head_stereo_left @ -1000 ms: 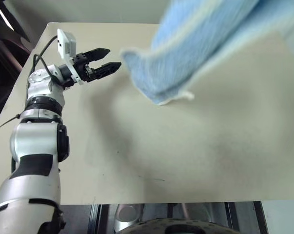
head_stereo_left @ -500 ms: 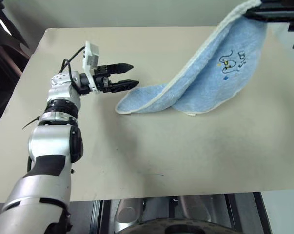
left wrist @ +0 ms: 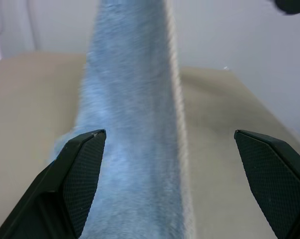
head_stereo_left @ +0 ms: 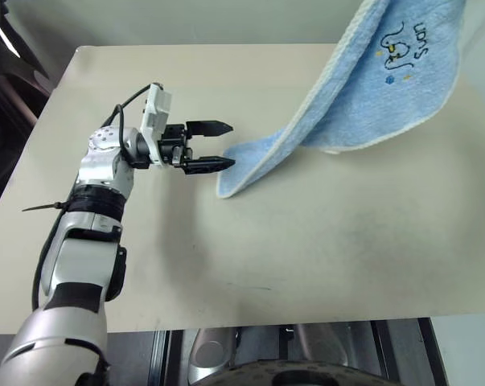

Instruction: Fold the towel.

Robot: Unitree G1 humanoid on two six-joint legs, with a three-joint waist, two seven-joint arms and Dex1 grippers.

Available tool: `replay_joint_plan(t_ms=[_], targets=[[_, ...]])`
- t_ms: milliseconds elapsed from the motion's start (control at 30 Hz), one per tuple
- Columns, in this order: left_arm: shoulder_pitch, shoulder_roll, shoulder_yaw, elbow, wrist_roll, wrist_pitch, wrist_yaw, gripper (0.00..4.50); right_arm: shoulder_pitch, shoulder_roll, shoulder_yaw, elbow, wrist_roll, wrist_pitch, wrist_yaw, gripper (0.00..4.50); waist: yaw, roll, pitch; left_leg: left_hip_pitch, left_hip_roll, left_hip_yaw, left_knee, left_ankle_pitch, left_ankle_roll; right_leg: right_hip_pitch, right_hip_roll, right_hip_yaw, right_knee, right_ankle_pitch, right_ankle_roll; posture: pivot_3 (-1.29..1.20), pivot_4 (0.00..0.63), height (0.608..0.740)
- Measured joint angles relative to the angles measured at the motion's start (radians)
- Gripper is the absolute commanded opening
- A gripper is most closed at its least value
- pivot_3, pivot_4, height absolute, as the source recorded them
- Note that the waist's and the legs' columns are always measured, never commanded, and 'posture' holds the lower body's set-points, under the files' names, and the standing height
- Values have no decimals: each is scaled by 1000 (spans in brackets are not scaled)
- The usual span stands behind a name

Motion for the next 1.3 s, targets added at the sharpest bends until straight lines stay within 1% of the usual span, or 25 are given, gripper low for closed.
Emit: replay_joint_plan(t_ms=[133, 200, 267, 367, 567, 667, 833, 933, 1067, 1167, 1300], targets=[[35, 3, -14, -51, -28, 26, -1, 4500, -14, 18, 0, 4, -4, 13, -9, 26, -1, 0, 0, 0, 0, 0, -1, 0, 0, 0, 0, 0, 0, 0, 0, 0, 150, 733], [77, 0, -17, -111, -40, 35, -1, 4500, -23, 23, 0, 8, -4, 26, -11, 26, -2, 0, 0, 0, 0, 1, -1, 0, 0, 0, 0, 0, 0, -1, 0, 0, 150, 733], [140, -31, -21, -172, -38, 40, -2, 4500, -37, 25, 0, 10, -3, 47, -14, 26, -1, 0, 0, 0, 0, 1, -1, 0, 0, 0, 0, 0, -1, -1, 0, 0, 150, 733], [209, -109, -21, -217, -7, 33, -1, 4500, -53, 34, 0, 7, -3, 74, -16, 26, 1, 0, 0, 0, 0, 0, -1, 0, 0, 0, 0, 0, -1, -2, -1, 0, 150, 733], [245, -212, 6, -238, 99, -87, 62, 4500, -54, 38, 0, -4, -3, 94, -20, 26, 0, 0, 0, 1, 0, 1, -1, 0, 0, 1, 0, 0, 0, -2, -1, 0, 150, 733], [262, -242, 19, -233, 152, -143, 112, 4500, -53, 38, 0, -12, -4, 97, -21, 26, 0, 0, 0, 1, 0, 1, -1, 0, 0, 1, 0, 0, 0, -2, 0, 0, 150, 733], [267, -259, 87, -213, 185, -205, 174, 4500, -53, 37, 0, -23, -3, 104, -22, 26, 0, 0, 0, 1, 0, 1, -1, 0, 0, 1, 0, 0, 0, -2, 0, 0, 150, 733], [293, -269, 142, -217, 158, -213, 174, 4500, -53, 36, 0, -31, -3, 109, -22, 26, 0, 0, 0, 1, 0, 1, -1, 0, 0, 1, 0, 0, 0, -2, 0, 0, 150, 733], [343, -257, 194, -229, 139, -200, 173, 4500, -52, 34, 0, -31, -3, 109, -23, 26, 0, 0, 0, 1, 0, 1, -1, 0, 0, 1, 0, 0, 0, -2, 0, 0, 150, 733], [364, -257, 198, -232, 153, -208, 180, 4500, -52, 36, -1, -30, -3, 109, -29, 26, 1, 0, 0, 1, 0, 0, -1, 0, 0, 1, 0, 0, 0, -2, 0, 0, 150, 733], [393, -294, 191, -232, 187, -229, 201, 4500, -53, 45, -1, -21, -3, 108, -35, 26, 3, 0, 0, 1, 0, 0, 0, 0, 0, 2, 0, 0, 0, -2, -1, 0, 150, 733]])
